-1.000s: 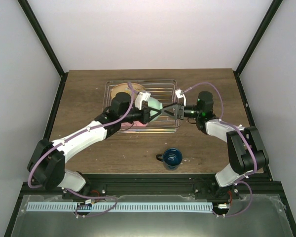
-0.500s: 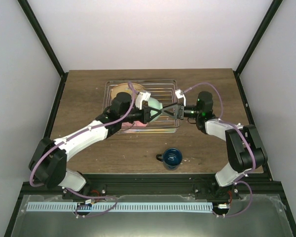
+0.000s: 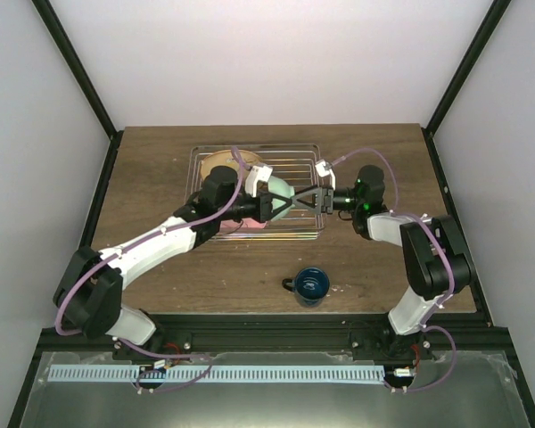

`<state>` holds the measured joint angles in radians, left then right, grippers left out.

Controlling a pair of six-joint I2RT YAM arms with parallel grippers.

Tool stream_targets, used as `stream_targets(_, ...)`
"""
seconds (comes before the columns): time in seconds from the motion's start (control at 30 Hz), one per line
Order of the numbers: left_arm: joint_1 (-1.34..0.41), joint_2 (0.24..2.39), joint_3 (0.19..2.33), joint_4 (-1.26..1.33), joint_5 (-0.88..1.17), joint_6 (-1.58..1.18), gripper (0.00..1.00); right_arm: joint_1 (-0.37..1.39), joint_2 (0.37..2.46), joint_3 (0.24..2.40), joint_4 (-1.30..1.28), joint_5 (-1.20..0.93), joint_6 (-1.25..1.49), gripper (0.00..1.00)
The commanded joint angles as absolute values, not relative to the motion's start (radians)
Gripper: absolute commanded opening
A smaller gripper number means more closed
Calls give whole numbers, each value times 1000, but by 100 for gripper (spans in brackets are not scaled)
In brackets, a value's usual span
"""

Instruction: Load the mixed dishes into the dish rack

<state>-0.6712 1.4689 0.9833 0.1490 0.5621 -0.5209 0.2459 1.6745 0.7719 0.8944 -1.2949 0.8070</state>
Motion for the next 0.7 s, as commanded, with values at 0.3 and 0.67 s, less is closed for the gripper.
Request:
stream_targets(0.3,-696,1484,996,302,693,-531,0,266,1676,813,976,-1293,824,44)
stream_targets(0.67,-695,1481,991,277,684,-525,25,265,1671,820,894,-1240,778,37)
